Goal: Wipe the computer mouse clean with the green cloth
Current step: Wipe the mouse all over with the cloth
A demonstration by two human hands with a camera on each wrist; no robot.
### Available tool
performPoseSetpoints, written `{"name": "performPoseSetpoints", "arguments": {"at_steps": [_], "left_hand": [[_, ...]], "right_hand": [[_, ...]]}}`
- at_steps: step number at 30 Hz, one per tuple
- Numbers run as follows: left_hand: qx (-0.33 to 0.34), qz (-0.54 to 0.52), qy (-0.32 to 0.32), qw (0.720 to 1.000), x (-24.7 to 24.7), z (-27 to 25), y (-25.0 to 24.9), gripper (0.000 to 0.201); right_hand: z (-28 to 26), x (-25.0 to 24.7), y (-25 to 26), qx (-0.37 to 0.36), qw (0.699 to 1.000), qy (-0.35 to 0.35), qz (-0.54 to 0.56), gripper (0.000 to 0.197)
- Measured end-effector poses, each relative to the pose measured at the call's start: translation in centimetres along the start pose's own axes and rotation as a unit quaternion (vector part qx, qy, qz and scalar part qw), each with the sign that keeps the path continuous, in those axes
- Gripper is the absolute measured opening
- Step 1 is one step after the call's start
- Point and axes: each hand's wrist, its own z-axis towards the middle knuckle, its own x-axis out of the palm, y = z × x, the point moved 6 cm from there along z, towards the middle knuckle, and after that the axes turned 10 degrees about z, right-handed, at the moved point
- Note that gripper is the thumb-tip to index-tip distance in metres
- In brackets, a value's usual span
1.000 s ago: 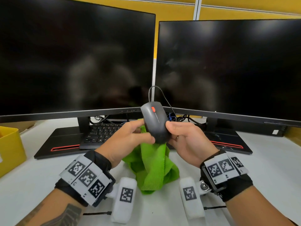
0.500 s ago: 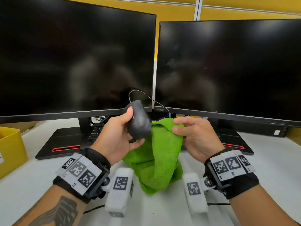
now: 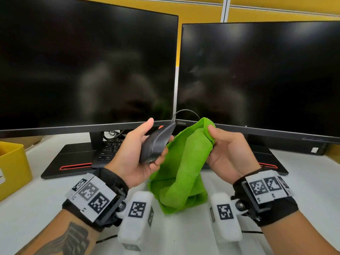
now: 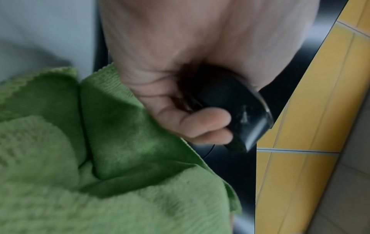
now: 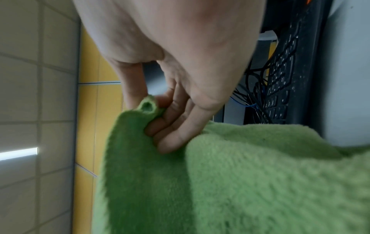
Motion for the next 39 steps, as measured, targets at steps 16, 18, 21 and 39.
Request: {"name": "performPoseSetpoints", "arguments": {"at_steps": [16, 18, 21, 39], "left_hand": [[0.064, 0.133, -0.049, 0.988, 1.1, 0.2, 0.0, 0.046], [0.085, 0.163, -0.046, 0.982, 1.3, 0.3, 0.1, 0.048], [0.107, 0.201, -0.053, 0.972, 1.4, 0.1, 0.0, 0.044], [0.130, 0.293, -0.046, 0.946, 2.0, -0.1, -0.7, 0.031]], "right_hand": [[-1.0, 2.8, -1.1, -0.071, 0.991, 0.091, -0.066, 0.026], [-1.0, 2.7, -1.0, -0.080, 0.992, 0.083, -0.054, 0.039], [-1.1, 2.8, -1.0, -0.078, 0.992, 0.082, -0.056, 0.049], [-1.3, 2.4, -1.2, -0.050, 0.996, 0.026, -0.074, 0.010]]}}
